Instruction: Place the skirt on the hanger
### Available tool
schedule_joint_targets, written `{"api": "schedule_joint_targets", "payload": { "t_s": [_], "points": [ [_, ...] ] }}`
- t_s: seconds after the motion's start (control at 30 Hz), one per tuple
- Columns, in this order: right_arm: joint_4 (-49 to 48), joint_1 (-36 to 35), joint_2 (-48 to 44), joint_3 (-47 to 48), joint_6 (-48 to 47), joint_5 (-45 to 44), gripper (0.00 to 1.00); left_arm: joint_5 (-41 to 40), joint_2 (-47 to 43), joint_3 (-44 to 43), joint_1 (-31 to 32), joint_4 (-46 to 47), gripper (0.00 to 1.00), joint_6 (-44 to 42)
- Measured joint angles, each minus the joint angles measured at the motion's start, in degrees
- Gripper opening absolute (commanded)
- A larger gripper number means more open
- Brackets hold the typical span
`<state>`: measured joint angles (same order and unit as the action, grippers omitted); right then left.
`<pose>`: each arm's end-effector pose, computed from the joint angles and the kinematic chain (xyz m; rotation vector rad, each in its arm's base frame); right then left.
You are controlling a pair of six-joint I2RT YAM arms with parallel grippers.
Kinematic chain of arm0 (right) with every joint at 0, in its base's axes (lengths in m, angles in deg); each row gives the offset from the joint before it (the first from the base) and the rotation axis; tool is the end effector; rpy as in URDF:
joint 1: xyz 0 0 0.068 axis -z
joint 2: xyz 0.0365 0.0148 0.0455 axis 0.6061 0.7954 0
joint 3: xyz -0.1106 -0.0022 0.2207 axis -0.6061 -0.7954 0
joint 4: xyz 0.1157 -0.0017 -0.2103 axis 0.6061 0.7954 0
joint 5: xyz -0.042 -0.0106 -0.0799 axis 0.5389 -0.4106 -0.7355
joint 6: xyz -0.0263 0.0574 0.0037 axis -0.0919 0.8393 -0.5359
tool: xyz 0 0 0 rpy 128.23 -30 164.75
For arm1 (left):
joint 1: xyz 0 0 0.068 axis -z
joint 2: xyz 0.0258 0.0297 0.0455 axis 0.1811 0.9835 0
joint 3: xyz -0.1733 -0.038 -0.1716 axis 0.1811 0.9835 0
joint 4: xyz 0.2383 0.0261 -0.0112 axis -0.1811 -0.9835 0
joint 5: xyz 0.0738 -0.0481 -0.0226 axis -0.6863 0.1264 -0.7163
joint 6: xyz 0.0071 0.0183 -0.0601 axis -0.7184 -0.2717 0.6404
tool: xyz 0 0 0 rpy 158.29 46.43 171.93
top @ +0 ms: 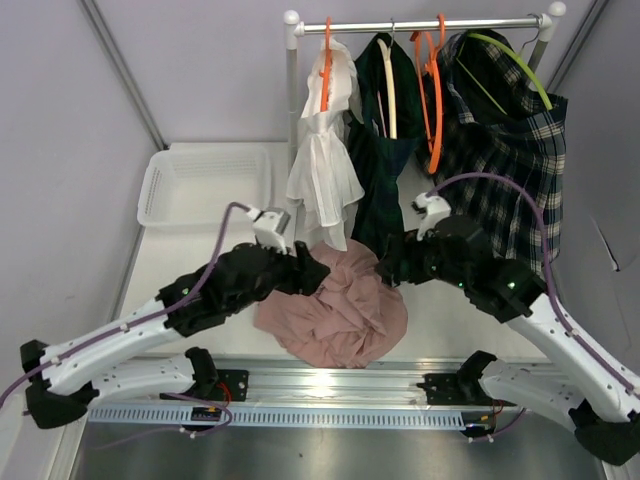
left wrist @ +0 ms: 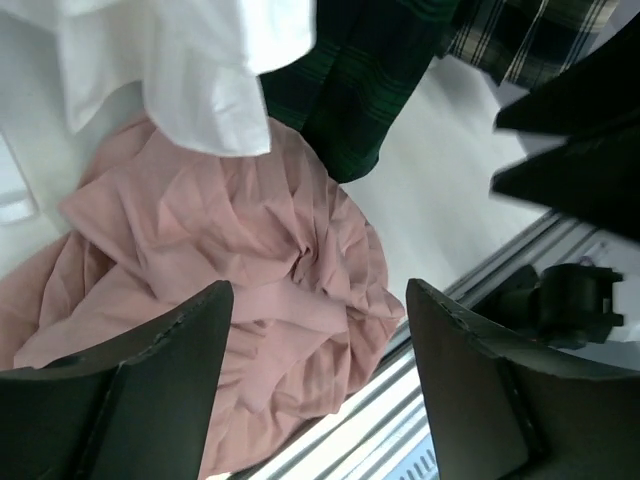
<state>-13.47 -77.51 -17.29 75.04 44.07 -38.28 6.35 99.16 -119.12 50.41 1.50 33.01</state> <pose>0.1398 0.1175 0.3359 -0.3808 2.1490 0.6012 0.1134 -0.1741 0.3235 0.2603 2.0216 -0.7943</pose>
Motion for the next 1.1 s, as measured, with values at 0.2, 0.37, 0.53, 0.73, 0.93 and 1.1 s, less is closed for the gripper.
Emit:
{"api": "schedule_joint_targets", "payload": {
  "t_s": [0.2,0.37,0.53,0.73,0.93,1.1],
  "points": [
    [-2.6,-19.6,10.4,0.0,0.9,-7.5,0.76,1.5,-10.1,14.7,-0.1,-0.2,0.48,12.6],
    [-5.5,-24.0,23.0,-0.1,0.0,-8.0,0.7,5.1,-13.6,25.8,0.2,-1.7,0.32,21.5],
    [-7.7,-24.0,29.8,0.0,-1.6,-7.8,0.71,6.7,-16.9,30.2,0.7,-1.9,0.38,26.1],
    [-8.9,-24.0,36.9,2.2,-2.9,-8.2,0.77,8.2,-14.5,32.3,2.6,2.4,0.46,28.2],
    [-7.1,-24.9,38.7,3.1,-2.6,-13.7,0.77,8.8,-10.5,34.1,5.0,6.0,0.49,28.4],
    [-5.0,-27.5,36.3,4.8,-1.6,-17.7,0.68,9.3,-9.6,34.6,6.1,8.6,0.48,28.2]
  ]
}}
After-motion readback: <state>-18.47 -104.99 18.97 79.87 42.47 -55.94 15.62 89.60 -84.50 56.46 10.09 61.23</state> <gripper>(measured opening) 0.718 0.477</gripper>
